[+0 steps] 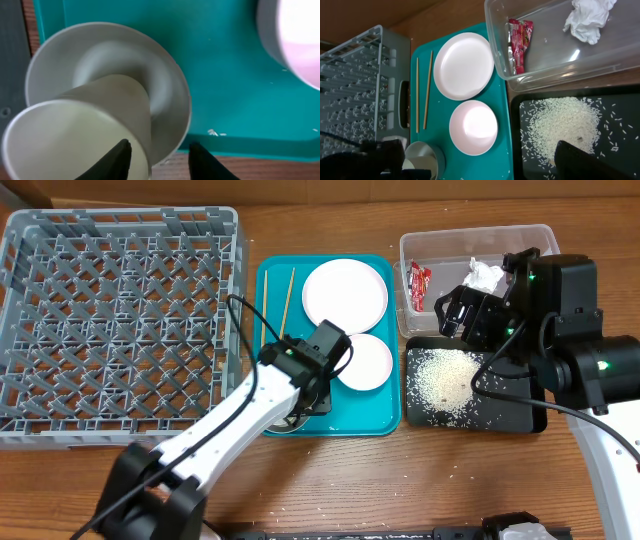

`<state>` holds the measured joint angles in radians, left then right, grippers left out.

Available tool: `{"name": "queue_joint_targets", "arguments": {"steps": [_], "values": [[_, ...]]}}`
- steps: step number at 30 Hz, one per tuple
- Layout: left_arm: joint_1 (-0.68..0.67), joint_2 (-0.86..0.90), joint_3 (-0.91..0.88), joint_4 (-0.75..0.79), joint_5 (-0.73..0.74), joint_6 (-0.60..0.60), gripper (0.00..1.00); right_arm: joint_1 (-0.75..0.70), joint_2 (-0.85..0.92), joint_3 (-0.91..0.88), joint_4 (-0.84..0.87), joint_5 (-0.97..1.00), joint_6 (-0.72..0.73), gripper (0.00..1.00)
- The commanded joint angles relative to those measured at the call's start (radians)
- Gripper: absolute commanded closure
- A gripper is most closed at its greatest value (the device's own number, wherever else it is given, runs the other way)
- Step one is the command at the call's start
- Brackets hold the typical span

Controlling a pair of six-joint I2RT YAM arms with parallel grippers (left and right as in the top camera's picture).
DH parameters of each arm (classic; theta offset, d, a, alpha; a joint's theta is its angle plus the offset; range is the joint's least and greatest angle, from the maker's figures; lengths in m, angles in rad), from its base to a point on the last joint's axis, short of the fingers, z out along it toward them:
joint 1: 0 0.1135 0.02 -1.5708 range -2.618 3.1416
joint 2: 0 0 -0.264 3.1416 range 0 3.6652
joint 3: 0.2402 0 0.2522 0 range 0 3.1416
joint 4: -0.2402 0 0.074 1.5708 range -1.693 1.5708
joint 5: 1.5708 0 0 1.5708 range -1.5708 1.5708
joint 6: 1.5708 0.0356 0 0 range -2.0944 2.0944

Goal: Sort waste into correct bins and load items into the dishwasher

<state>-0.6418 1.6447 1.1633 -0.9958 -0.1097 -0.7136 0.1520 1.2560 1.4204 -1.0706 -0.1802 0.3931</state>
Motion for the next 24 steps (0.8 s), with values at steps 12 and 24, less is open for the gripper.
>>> {"name": "queue_joint_targets", "arguments": {"steps": [12,24], "values": [[0.053,-0.022,0.031,-0.029,0.003,0.002,0.96,-0.002,0.003,0.012,0.001,-0.008,0.003,0.03],[0.062,-0.04,0.057,-0.038,0.109,0.075,0.96,-0.002,0.003,0.012,0.001,-0.008,0.0,0.03]]}}
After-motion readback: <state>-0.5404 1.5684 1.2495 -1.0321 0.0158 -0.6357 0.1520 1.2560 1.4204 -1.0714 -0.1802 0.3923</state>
